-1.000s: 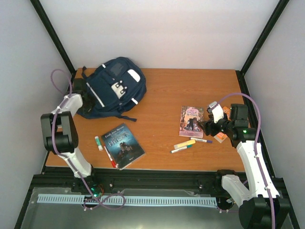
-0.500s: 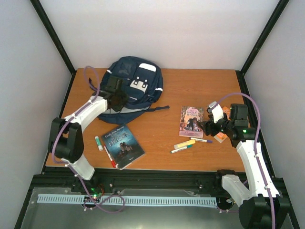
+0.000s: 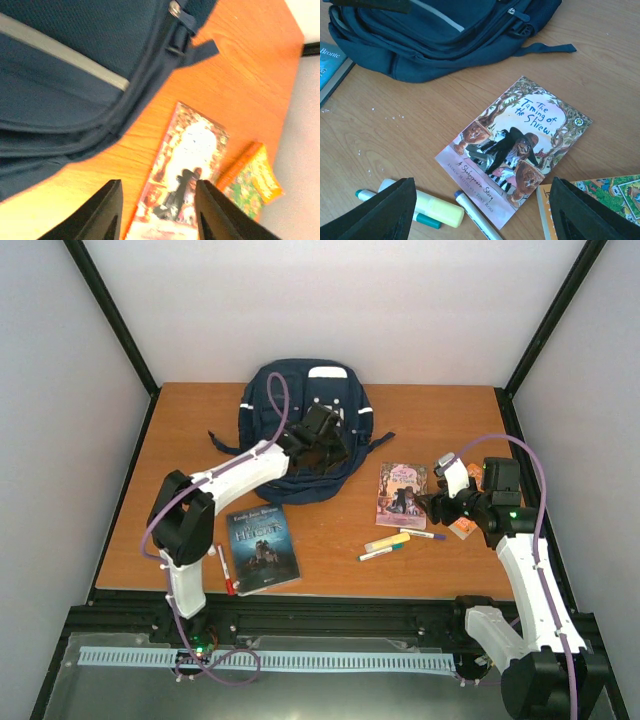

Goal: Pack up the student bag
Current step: Adjust the student bag at the center of the board, then adjust the book at the center of the board.

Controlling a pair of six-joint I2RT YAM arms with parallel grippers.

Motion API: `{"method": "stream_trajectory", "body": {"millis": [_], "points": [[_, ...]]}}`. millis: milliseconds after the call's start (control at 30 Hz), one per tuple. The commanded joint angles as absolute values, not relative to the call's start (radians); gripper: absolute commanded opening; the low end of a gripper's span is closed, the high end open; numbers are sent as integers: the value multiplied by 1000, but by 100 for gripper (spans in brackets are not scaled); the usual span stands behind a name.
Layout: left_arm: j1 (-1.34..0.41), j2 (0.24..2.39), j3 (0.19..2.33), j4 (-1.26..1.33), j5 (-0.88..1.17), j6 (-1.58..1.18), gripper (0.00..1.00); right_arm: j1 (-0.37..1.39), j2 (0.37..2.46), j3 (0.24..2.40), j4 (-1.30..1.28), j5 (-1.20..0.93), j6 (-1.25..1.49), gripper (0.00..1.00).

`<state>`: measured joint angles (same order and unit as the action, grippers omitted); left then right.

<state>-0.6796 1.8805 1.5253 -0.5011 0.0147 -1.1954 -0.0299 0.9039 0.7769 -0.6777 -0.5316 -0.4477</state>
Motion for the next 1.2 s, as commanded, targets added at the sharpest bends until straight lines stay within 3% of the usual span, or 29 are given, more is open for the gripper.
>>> {"method": "stream_trajectory", "body": {"millis": [0,100,267,600,733,800,833,900,1133,1167], "points": [[-690,1851,1567,-470,131,-1082,48,-23,908,766,-677,-534,-454,75],[-690,1788,1546,-521,177,-929,58,-23,910,766,-677,-536,-457,75],[-683,1637,1404,-566,72,-730,75,-22,923,763,-680,-546,-466,75],[-471,1396,1048,-392,109,-648,85,-6,1052,786,-707,-579,-551,74],[-417,1349,1021,-417,169,-622,87,37,1142,874,-706,-535,-547,72],[-416,1290,993,-408,198,-598,99,74,1189,915,-694,-499,-522,72],[-416,1258,974,-396,223,-585,99,92,1218,939,-691,-480,-511,72],[-417,1194,945,-379,293,-534,100,111,1285,993,-705,-463,-491,72],[-417,1138,956,-530,223,-484,100,110,1477,1109,-782,-507,-485,72],[-417,1124,942,-517,223,-491,100,110,1484,1116,-784,-493,-479,82]]}}
